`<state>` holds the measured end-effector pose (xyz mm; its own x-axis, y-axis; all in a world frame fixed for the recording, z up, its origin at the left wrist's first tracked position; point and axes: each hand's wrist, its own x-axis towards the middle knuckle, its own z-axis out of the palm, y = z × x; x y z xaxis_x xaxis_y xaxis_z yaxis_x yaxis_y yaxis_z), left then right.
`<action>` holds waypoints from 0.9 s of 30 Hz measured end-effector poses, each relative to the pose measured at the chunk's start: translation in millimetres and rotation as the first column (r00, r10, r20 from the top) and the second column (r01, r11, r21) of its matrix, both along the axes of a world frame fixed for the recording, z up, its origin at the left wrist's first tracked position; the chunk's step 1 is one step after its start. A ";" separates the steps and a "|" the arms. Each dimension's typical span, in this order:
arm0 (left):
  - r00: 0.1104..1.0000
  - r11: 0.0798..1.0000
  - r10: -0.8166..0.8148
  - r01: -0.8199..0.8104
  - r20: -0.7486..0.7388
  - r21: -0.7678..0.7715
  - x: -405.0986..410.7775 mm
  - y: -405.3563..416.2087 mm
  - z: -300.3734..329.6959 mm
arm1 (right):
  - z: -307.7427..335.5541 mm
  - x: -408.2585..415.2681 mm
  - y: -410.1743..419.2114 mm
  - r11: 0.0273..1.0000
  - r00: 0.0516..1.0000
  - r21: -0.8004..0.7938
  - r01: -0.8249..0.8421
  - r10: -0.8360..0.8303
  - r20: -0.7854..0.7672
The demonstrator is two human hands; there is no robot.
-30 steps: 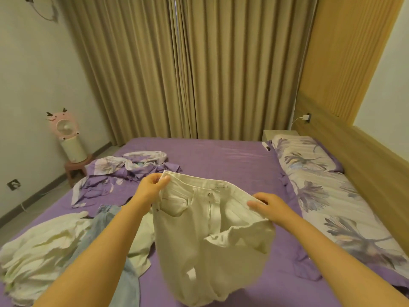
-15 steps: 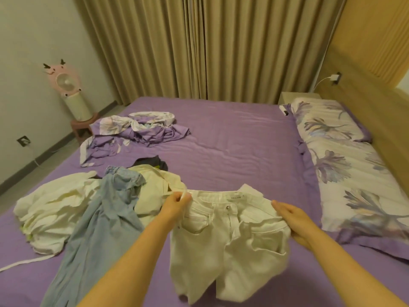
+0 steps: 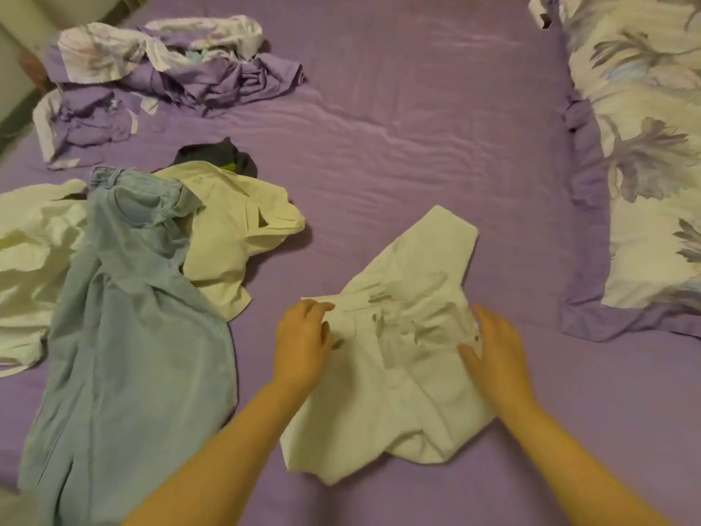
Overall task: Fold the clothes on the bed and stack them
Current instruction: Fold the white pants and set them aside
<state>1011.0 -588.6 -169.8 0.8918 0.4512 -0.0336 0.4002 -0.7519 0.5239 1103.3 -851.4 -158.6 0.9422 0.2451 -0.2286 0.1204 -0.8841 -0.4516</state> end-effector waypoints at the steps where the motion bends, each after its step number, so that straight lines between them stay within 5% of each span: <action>1: 0.990 0.990 -0.138 0.137 0.017 0.044 2.7 -10.9 -7.8 | -6.7 -0.7 5.8 0.997 0.997 -0.058 -0.046 0.050 0.056; 5: 0.937 0.939 -0.344 0.343 -0.062 -0.029 6.8 -46.2 -47.0 | -33.7 -7.8 33.6 0.944 0.905 -0.151 -0.292 0.324 0.278; 7: 0.923 0.931 -0.365 0.362 -0.123 -0.049 4.0 -52.5 -70.7 | -51.0 -10.8 44.5 0.905 0.885 -0.162 -0.393 0.420 0.201; 11: 0.875 0.893 -0.417 0.445 -0.246 0.069 -9.3 -53.8 -103.2 | -84.0 -11.9 59.6 0.974 0.959 -0.080 -0.213 0.193 -0.207; 16: 0.909 0.903 -0.407 0.416 -0.093 0.110 -12.3 -52.8 -116.7 | -105.9 -13.2 70.3 0.998 0.993 -0.052 -0.033 0.027 -0.117; 20: 0.936 0.929 -0.353 0.351 -0.003 0.116 2.9 -56.7 -107.8 | -110.0 -15.8 52.7 0.989 0.993 0.148 0.012 0.005 -0.119; 27: 0.896 0.900 -0.436 0.433 -0.082 -0.048 17.8 -66.3 -112.1 | -105.7 -25.6 36.4 0.946 0.987 0.321 0.048 0.006 -0.163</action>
